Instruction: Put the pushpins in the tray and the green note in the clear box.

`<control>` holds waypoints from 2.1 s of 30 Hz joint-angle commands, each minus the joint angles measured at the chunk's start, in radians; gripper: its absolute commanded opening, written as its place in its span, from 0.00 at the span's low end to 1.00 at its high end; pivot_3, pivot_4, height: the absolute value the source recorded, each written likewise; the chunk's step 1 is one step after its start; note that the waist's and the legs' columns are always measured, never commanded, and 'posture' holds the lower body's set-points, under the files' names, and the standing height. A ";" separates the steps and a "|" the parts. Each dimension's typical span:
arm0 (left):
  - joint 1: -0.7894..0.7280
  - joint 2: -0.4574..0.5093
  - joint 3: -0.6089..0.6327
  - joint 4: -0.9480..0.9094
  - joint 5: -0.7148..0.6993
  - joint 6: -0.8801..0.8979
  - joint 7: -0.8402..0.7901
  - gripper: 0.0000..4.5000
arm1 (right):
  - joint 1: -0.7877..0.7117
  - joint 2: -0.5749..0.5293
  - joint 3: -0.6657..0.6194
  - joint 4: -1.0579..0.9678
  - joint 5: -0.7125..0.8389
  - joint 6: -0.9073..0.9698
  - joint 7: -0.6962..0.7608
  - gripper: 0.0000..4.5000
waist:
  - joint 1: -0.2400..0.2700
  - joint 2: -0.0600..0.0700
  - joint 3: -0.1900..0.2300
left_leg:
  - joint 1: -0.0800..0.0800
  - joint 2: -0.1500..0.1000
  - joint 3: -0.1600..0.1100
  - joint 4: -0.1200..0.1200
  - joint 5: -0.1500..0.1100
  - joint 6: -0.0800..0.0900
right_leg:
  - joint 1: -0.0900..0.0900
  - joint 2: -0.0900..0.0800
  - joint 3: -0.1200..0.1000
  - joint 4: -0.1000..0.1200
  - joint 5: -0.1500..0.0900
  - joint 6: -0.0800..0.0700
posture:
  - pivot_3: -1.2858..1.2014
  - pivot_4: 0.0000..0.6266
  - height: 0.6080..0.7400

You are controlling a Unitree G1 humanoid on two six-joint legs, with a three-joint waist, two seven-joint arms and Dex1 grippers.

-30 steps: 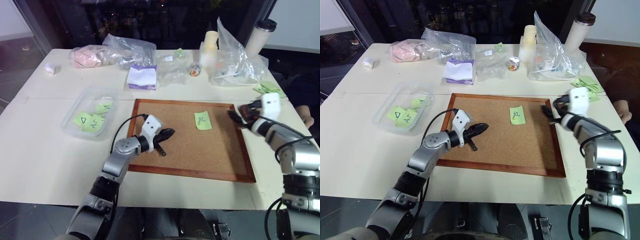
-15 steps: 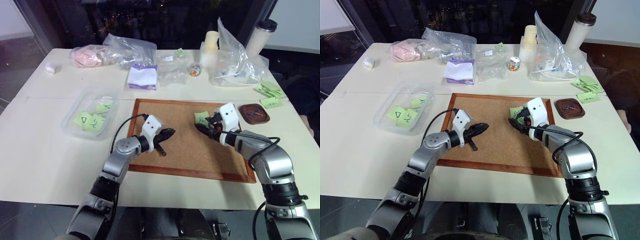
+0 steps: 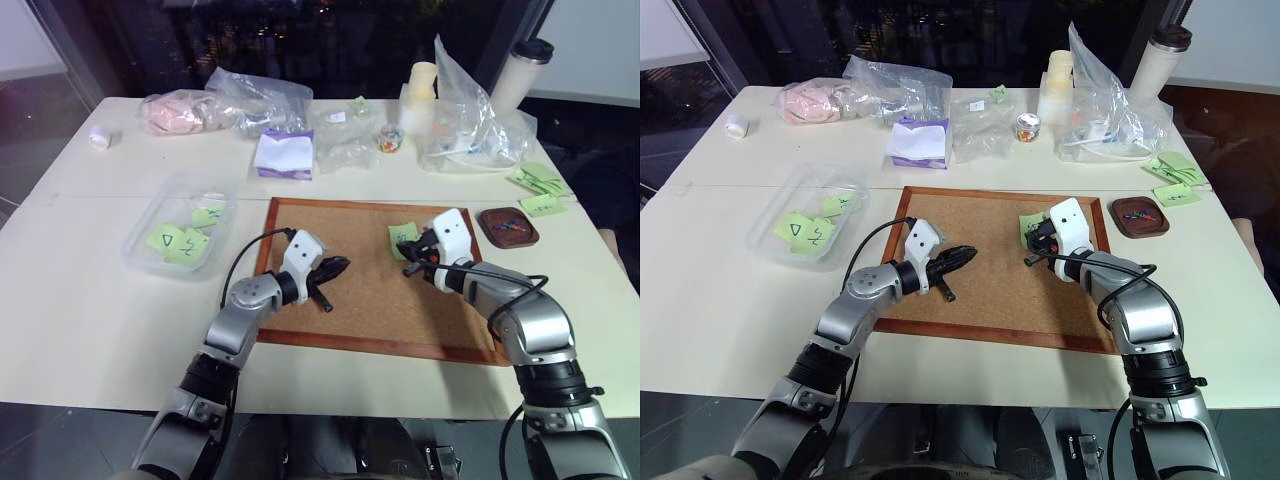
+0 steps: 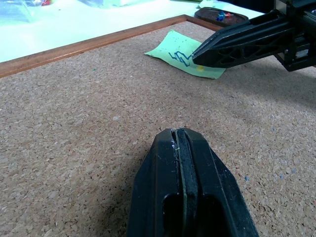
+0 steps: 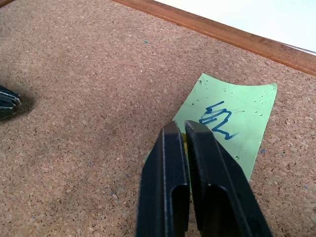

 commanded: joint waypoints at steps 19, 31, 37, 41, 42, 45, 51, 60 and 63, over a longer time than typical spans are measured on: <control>0.005 -0.029 0.022 0.021 -0.008 0.021 0.035 0.00 | -0.061 -0.066 -0.110 -0.269 0.122 0.172 0.024 0.00 | 0.003 0.000 0.000 | 0.000 0.000 0.000 0.000 0.000 0.000 | 0.000 0.000 0.000 0.000 0.000 0.000 | 0.52 0.24 1.00; -0.165 -0.159 0.271 -0.052 -0.345 0.295 0.075 0.89 | -0.003 -0.109 -0.104 -0.417 0.166 0.223 0.040 0.00 | 0.004 -0.004 0.002 | -0.003 -0.001 -0.001 0.000 0.000 0.000 | -0.002 -0.001 -0.001 -0.001 0.000 0.000 | 0.52 0.24 1.00; -0.260 -0.214 0.406 0.040 -0.525 0.467 0.135 0.98 | 0.005 -0.126 -0.085 -0.476 0.159 0.239 0.029 0.00 | 0.003 -0.004 0.002 | -0.003 -0.001 -0.002 0.000 0.000 0.000 | -0.002 -0.001 -0.001 -0.001 0.000 0.000 | 0.52 0.24 1.00; -0.312 -0.234 0.441 0.113 -0.591 0.570 0.150 0.98 | 0.020 -0.125 -0.077 -0.520 0.168 0.237 0.031 0.00 | 0.003 -0.005 0.003 | -0.003 -0.001 -0.002 0.000 0.000 0.000 | -0.002 -0.001 -0.001 -0.001 0.000 0.000 | 0.52 0.24 1.00; -0.321 -0.234 0.442 0.128 -0.597 0.590 0.150 0.98 | 0.022 -0.123 -0.075 -0.529 0.170 0.234 0.032 0.00 | 0.004 -0.005 0.003 | -0.003 -0.002 -0.002 0.000 0.000 0.000 | -0.002 -0.001 -0.001 -0.001 0.000 0.000 | 0.52 0.24 1.00; -0.340 -0.235 0.437 0.161 -0.598 0.625 0.154 0.98 | 0.024 -0.121 -0.070 -0.552 0.178 0.227 0.034 0.00 | 0.004 -0.007 0.004 | -0.003 -0.002 -0.002 0.000 0.000 0.000 | -0.002 -0.001 -0.001 -0.001 0.000 0.000 | 0.52 0.24 1.00; -0.345 -0.234 0.409 0.162 -0.597 0.674 0.124 0.98 | 0.024 -0.121 -0.068 -0.571 0.186 0.225 0.026 0.00 | 0.003 -0.007 0.004 | -0.003 -0.002 -0.002 0.000 0.000 0.000 | -0.002 0.000 -0.001 -0.001 0.000 0.000 | 0.52 0.24 1.00; -0.332 -0.251 0.411 0.133 -0.619 0.706 0.110 0.23 | 0.027 -0.127 -0.070 -0.570 0.180 0.221 0.021 0.00 | 0.004 -0.007 0.004 | -0.003 -0.002 -0.002 0.000 0.000 0.000 | -0.002 -0.001 -0.001 -0.001 0.000 0.000 | 0.52 0.24 1.00; -0.323 -0.251 0.407 0.117 -0.628 0.712 0.109 0.01 | 0.028 -0.130 -0.069 -0.570 0.178 0.220 0.021 0.00 | 0.003 -0.007 0.004 | -0.003 -0.002 -0.002 0.000 0.000 0.000 | -0.002 -0.001 -0.001 -0.001 0.000 0.000 | 0.52 0.24 1.00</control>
